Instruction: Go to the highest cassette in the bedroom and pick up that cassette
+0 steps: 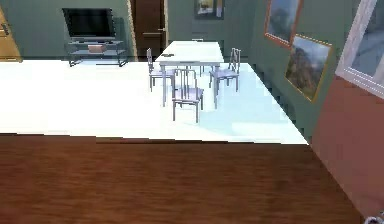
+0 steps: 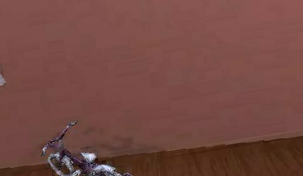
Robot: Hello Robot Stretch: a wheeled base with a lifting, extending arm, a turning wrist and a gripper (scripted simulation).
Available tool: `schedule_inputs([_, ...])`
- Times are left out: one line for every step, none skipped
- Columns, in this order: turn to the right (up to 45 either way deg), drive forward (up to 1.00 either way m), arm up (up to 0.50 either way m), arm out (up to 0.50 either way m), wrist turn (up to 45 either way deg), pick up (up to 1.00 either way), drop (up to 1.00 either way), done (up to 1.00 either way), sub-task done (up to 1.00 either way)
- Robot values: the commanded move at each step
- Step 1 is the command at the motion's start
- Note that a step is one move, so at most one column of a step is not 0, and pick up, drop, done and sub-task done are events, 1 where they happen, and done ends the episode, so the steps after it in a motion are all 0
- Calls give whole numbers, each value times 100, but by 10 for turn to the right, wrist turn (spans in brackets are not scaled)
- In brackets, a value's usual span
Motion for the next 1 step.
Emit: schedule_inputs([-180,0,0,0,0,0,0,0,0])
